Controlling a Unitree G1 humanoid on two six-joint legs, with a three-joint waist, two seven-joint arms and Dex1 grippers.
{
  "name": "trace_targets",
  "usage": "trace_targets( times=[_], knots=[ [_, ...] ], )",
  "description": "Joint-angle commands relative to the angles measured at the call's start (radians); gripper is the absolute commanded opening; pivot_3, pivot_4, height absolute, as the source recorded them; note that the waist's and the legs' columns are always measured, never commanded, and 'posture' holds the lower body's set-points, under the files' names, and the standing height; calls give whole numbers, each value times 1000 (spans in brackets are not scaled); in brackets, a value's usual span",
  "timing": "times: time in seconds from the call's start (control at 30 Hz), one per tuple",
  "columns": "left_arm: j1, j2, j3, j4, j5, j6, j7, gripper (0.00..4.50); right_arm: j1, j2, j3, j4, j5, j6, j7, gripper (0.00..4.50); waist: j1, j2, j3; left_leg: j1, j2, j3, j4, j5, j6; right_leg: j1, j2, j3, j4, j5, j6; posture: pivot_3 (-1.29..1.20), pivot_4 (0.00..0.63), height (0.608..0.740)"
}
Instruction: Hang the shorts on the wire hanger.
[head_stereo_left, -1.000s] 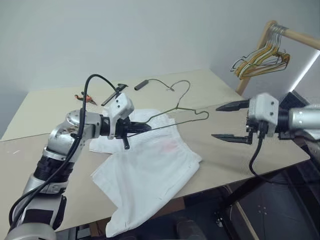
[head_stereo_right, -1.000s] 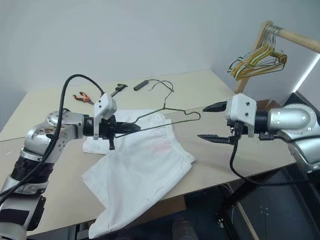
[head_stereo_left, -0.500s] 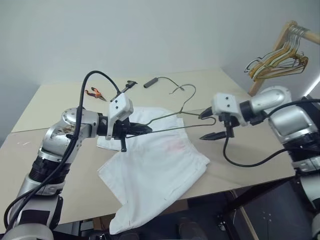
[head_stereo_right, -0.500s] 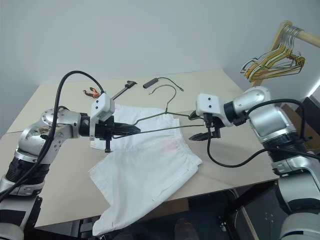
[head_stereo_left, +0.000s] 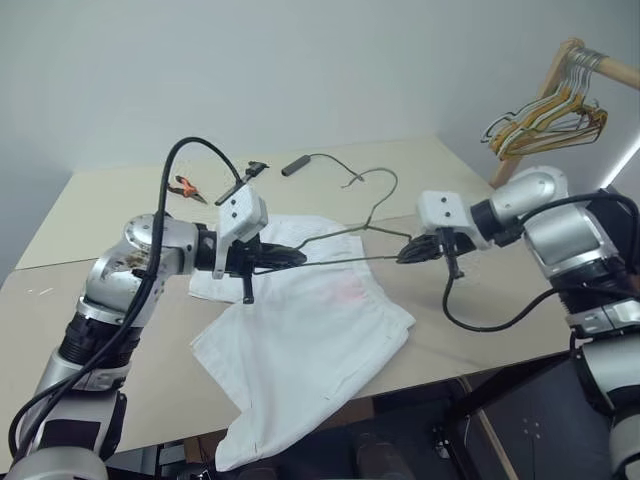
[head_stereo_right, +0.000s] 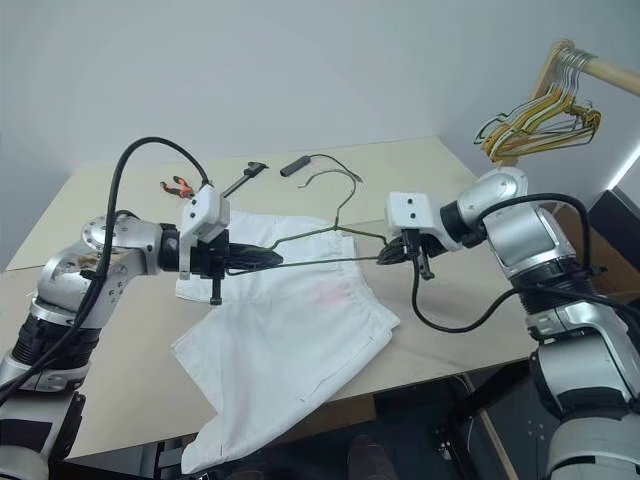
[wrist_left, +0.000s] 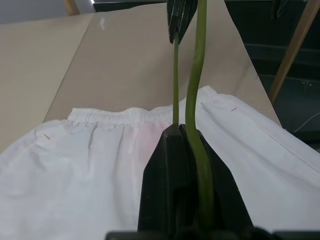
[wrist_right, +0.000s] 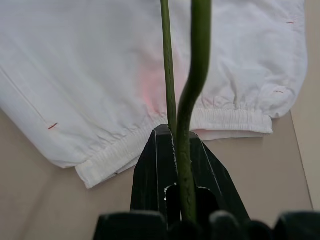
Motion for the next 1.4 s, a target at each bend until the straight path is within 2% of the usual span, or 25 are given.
trace_targets(
  times=[0.03, 0.23, 0.43, 0.5, 0.53, 0.7, 0.83, 0.93, 1.1, 1.4],
  knots=[
    [6, -22, 22, 14, -8, -76, -24, 0, 27, -19, -61, -80, 38, 3, 23, 31, 0, 0, 0, 0, 0, 0, 0, 0, 0, 0, 0, 0, 0, 0, 0, -120, 0, 740],
    [-2, -28, 71, 71, -53, -147, -102, 1720, 144, -85, -116, -201, 83, 79, 43, 0, 0, 0, 0, 0, 0, 0, 0, 0, 0, 0, 0, 0, 0, 0, 0, -130, 0, 740],
    [24, 14, 90, 59, -75, -256, -221, 3691, 302, -160, -175, -323, 129, 234, -2, 0, -1, 0, 0, 0, 0, 1, 0, 0, 0, 0, 0, 0, 0, 0, 0, -132, 0, 740],
    [34, 3, 106, 49, -77, -275, -203, 4304, 365, -184, -202, -370, 149, 296, -23, 0, 1, 0, 0, 0, 0, 1, 0, 0, 0, 0, 0, 0, 0, 0, 0, -136, 0, 740],
    [34, 0, 111, 49, -71, -276, -189, 4455, 390, -193, -214, -389, 159, 331, -35, 0, 1, 0, 0, 0, 0, 1, 0, 0, 0, 1, 0, 0, 0, 0, 0, -136, 0, 740],
    [94, 32, 157, 53, -85, -268, -198, 4455, 565, -239, -341, -415, 243, 505, -109, 0, 2, 0, 0, 0, 0, 1, 1, 0, 0, 2, 0, 0, 0, 0, 0, -137, 0, 740],
    [198, 56, 171, 14, -83, -326, -230, 4455, 603, -253, -372, -332, 252, 659, -190, 0, -3, 1, -1, 2, 1, 3, 1, 0, 0, 2, 1, 2, 0, -1, 0, -134, 0, 740],
    [248, 53, 194, -30, -109, -313, -209, 4455, 576, -243, -343, -273, 262, 840, -248, 0, 1, 1, -1, 1, 1, 3, 1, 0, 0, 2, 1, 1, 0, 0, 0, -123, 0, 740],
    [292, 74, 202, -70, -111, -298, -198, 4455, 509, -224, -277, -215, 286, 932, -228, 0, 0, 1, -1, 2, 1, 3, 1, 0, 0, 3, 2, 2, 1, 0, 0, -104, 0, 740],
    [351, 94, 223, -131, -121, -293, -171, 4455, 429, -245, -136, -125, 283, 913, -115, 0, 13, 1, -1, 2, 1, 3, 1, 0, 0, 3, 2, 1, 0, 0, 0, -72, 0, 740]
  ],
)
